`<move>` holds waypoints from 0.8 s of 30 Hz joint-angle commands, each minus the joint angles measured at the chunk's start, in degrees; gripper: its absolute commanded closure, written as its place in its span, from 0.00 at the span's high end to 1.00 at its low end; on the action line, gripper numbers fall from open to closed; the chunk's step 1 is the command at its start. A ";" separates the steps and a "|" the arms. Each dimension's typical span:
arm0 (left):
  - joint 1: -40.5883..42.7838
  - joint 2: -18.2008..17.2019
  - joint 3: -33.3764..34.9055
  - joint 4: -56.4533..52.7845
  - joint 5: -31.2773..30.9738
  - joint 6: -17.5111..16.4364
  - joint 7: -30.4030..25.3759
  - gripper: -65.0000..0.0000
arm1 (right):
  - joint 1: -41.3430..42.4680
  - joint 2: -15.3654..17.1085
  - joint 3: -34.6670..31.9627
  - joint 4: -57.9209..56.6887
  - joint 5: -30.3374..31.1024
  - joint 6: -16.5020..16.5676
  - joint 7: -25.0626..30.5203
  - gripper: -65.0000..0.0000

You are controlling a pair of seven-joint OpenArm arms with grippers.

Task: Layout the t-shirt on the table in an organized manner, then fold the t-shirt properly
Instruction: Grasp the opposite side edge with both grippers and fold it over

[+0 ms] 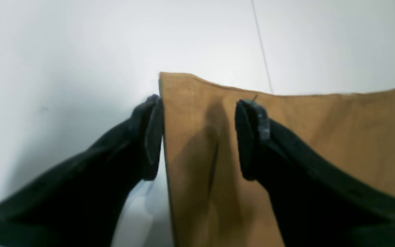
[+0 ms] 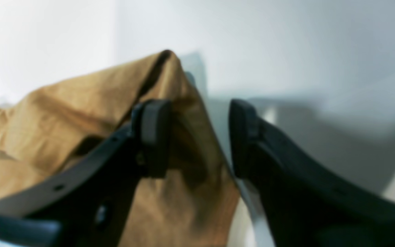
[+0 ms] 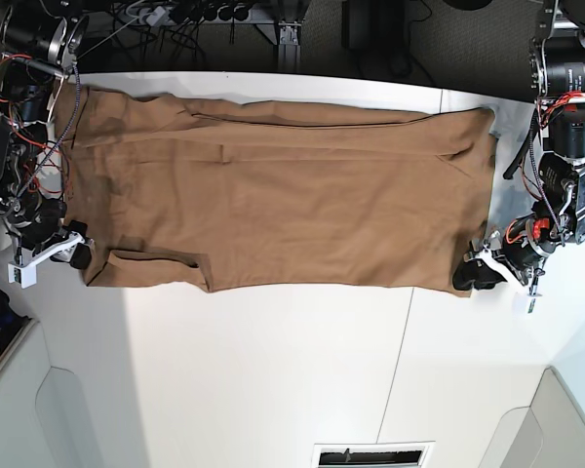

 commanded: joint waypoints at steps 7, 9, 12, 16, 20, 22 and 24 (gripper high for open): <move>-1.09 -0.33 -0.15 0.37 -0.37 -0.76 0.35 0.55 | 1.18 0.50 -0.22 0.39 3.17 2.10 -1.62 0.43; -1.07 -0.35 -0.15 0.37 -0.44 -1.56 0.31 0.55 | 1.20 0.50 -0.22 0.42 3.76 2.95 -1.62 0.41; -1.07 -0.35 -0.15 0.37 -1.25 -1.56 0.35 0.41 | 1.20 0.52 -0.22 0.42 4.52 3.06 -1.79 0.24; -1.09 -0.37 -0.15 0.39 -1.25 -1.56 0.26 0.05 | 1.20 0.66 -0.22 0.44 4.50 3.06 -1.92 0.00; -1.09 -1.60 -0.15 1.90 -3.28 -1.56 2.25 0.00 | 1.20 0.83 -0.20 1.42 4.55 3.08 -2.82 0.00; -1.07 -2.51 -0.15 3.87 -7.34 -1.56 5.77 0.00 | 1.03 0.83 -0.20 3.21 4.55 3.08 -4.85 0.00; -0.85 -3.65 -0.15 6.05 -10.78 -1.56 9.33 0.00 | -0.04 0.85 -0.20 6.19 5.18 3.54 -6.88 0.00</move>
